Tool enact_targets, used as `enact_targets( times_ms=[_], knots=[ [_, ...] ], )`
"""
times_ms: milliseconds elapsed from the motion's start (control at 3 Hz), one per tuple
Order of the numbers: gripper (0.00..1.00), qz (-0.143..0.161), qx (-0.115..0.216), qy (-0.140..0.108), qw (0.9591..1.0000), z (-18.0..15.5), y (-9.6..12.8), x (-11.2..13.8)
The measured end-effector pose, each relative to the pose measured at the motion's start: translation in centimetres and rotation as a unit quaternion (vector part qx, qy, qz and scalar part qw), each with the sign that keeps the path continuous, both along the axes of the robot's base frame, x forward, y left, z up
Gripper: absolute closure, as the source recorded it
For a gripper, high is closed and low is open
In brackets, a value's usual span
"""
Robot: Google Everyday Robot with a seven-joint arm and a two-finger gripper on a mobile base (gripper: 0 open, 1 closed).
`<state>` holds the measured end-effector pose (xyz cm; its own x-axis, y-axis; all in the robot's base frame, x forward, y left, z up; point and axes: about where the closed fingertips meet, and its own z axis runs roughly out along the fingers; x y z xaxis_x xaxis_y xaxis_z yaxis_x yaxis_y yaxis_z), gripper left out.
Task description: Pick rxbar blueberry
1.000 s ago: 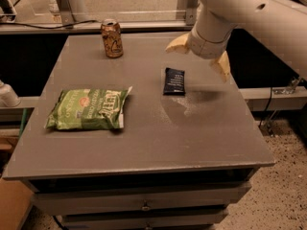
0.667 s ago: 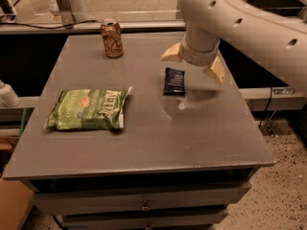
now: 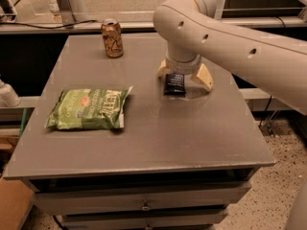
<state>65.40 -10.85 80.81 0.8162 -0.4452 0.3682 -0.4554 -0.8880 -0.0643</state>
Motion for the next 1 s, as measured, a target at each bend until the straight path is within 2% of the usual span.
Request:
enact_targets(
  times_ms=[333, 1000],
  knots=[
    [0.41, -0.006, -0.011, 0.004, 0.9999, 0.0, 0.8, 0.2],
    [0.88, -0.006, -0.011, 0.004, 0.9999, 1.6, 0.8, 0.2]
  ],
)
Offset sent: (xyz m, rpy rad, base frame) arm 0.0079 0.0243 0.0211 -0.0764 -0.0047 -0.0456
